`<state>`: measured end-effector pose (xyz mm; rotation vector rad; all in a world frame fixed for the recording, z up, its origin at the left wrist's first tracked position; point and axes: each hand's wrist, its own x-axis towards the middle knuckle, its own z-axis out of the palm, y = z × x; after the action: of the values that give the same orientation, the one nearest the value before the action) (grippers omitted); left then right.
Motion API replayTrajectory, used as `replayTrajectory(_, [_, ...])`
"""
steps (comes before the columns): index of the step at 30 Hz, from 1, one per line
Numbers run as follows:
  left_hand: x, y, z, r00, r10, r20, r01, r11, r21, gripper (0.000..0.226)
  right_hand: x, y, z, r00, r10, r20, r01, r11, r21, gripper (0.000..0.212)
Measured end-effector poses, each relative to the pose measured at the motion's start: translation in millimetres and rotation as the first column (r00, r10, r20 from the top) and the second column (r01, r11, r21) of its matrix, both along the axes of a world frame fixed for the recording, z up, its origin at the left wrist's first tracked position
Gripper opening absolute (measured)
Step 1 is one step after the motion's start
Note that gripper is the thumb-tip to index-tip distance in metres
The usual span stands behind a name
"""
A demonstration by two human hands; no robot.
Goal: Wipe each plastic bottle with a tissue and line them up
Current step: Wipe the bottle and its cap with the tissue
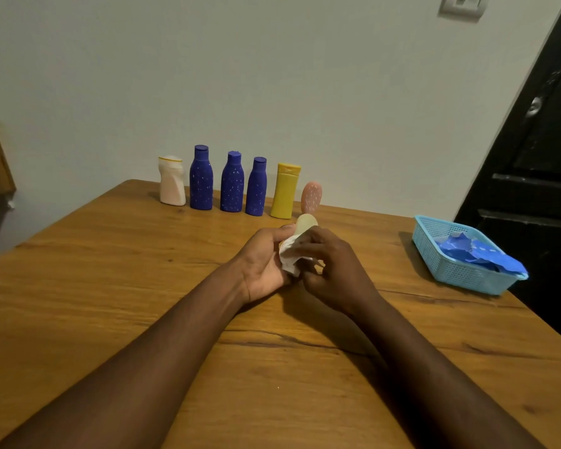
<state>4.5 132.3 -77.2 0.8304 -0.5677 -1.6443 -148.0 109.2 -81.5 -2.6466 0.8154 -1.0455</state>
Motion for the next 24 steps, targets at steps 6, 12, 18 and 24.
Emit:
replayTrajectory(6, [-3, 4, -1, 0.998, -0.061, 0.009, 0.061, 0.998, -0.022, 0.04, -8, -11, 2, 0.94, -0.191, 0.283, 0.207, 0.978, -0.027, 0.028])
replayTrajectory(12, [-5, 3, -1, 0.984, -0.092, 0.153, 0.099, 0.994, -0.042, 0.038, -22, -29, -2, 0.866, -0.323, 0.383, 0.297, 0.946, 0.128, 0.02])
replayTrajectory(18, [-5, 1, -4, 0.994, -0.008, 0.105, 0.008, 1.0, 0.002, 0.038, -12, -25, -9, 0.888, -0.32, 0.33, 0.251, 0.939, 0.235, 0.015])
replayTrajectory(24, [-4, -5, -3, 0.996, 0.075, 0.044, -0.077, 0.997, 0.027, 0.035, -3, -10, -5, 0.981, -0.094, 0.17, 0.075, 0.99, 0.116, 0.027])
